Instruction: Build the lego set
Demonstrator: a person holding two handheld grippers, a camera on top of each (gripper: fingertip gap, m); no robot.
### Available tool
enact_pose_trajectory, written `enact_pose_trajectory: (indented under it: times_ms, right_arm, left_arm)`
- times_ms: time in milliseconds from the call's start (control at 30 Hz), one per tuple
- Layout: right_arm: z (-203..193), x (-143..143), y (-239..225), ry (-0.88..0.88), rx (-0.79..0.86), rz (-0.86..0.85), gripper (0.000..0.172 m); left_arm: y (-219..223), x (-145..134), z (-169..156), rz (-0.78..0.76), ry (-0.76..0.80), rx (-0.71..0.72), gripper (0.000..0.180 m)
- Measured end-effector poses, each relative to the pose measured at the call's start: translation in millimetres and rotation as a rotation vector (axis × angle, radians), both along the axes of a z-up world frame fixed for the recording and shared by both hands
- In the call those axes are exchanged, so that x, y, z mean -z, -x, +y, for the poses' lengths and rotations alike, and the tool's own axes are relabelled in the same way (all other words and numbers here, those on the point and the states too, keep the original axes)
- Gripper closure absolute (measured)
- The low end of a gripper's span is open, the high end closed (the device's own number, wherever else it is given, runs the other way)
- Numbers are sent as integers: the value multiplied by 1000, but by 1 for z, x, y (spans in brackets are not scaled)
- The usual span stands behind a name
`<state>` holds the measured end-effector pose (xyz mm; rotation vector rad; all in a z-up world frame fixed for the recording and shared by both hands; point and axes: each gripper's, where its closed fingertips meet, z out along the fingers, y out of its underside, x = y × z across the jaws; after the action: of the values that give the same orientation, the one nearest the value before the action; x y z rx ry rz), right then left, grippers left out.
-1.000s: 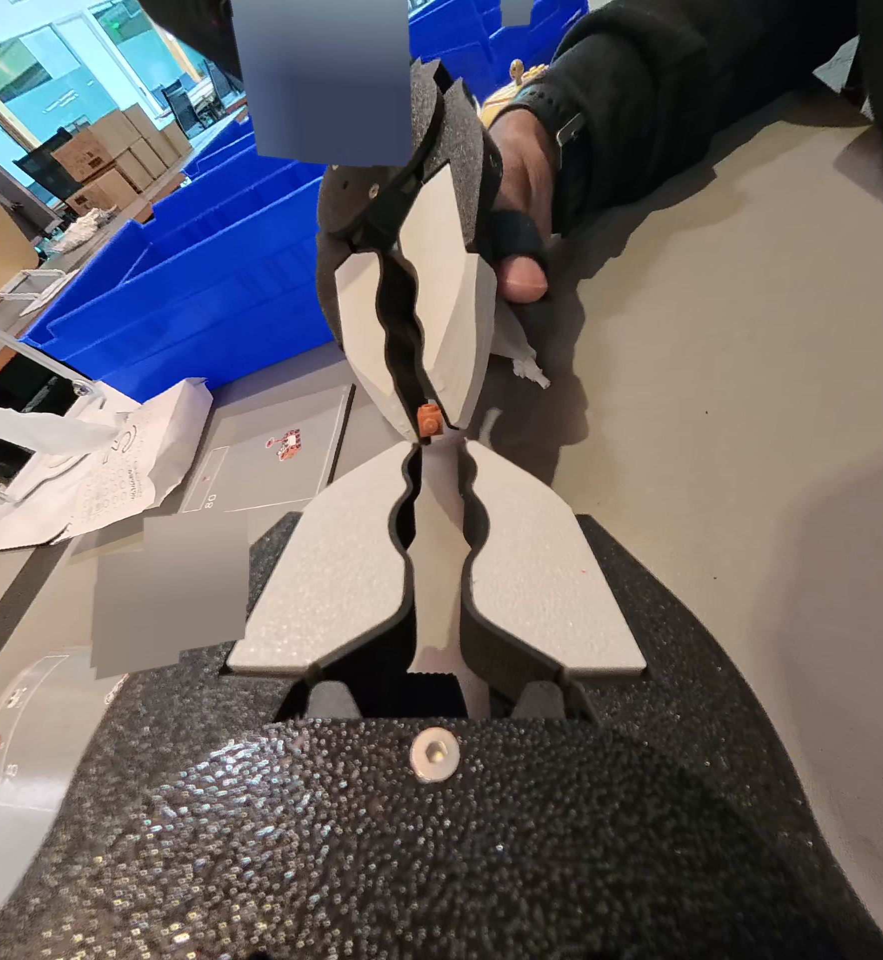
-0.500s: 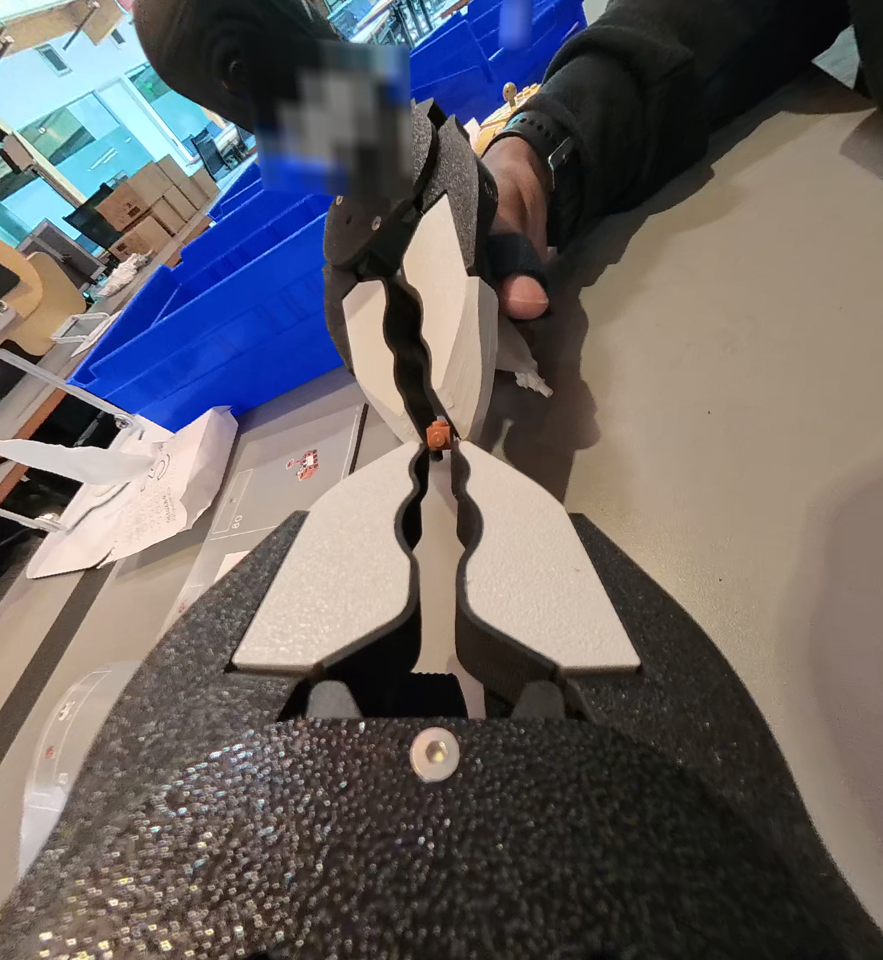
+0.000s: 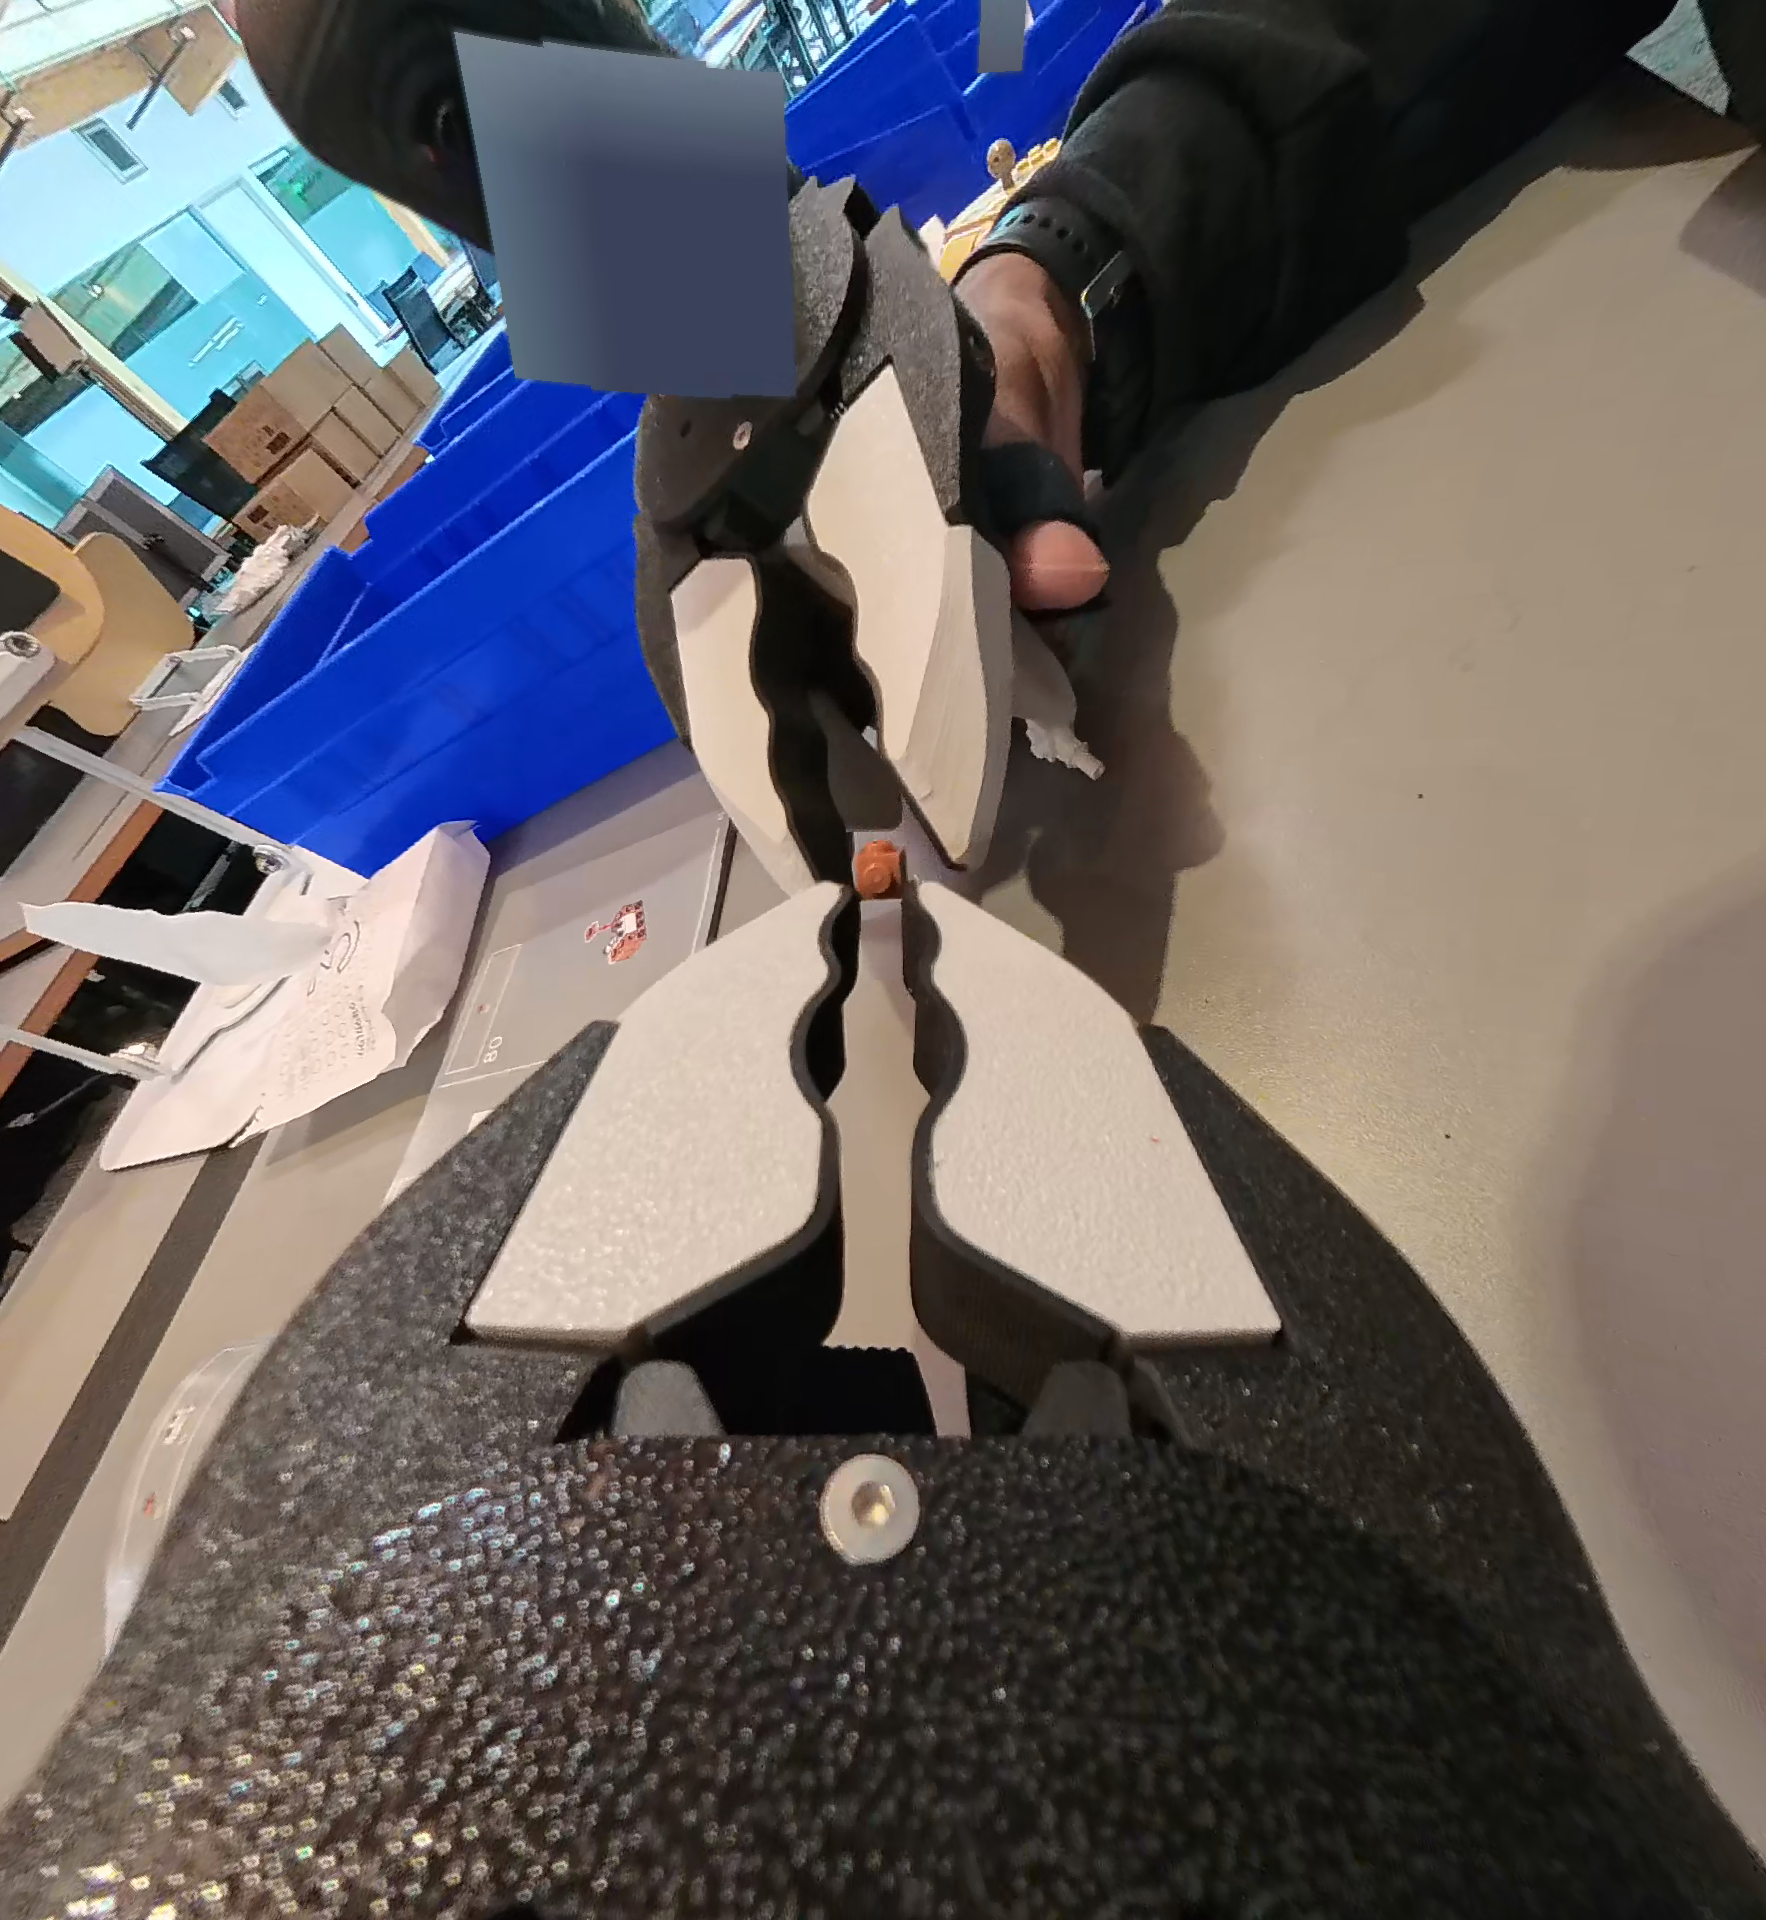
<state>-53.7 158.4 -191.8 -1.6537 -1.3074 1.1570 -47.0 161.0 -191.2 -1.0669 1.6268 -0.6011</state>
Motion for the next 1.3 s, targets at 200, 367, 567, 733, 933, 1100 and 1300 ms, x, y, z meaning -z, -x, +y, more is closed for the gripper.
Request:
enact_pose_trajectory:
  times_ms: [200,367,567,733,933,1100,1300]
  right_arm:
    - [3,-1,-1,3,22,10,148]
    - [7,-1,-2,46,39,19,148]
    - [10,0,-4,91,41,19,148]
    - [11,0,-5,112,41,23,149]
    - [11,-1,-5,119,39,28,150]
    - [11,0,-5,122,38,28,150]
    - [10,0,-5,129,35,27,150]
  left_arm:
    - [2,1,8,4,20,-38,173]
    - [3,1,10,-7,72,-46,173]
    - [3,4,13,-4,109,-53,173]
    - [3,5,13,-3,119,-54,173]
    - [4,2,15,-23,139,-62,173]
    - [4,1,16,-26,138,-64,173]
    - [5,1,16,-26,138,-66,173]
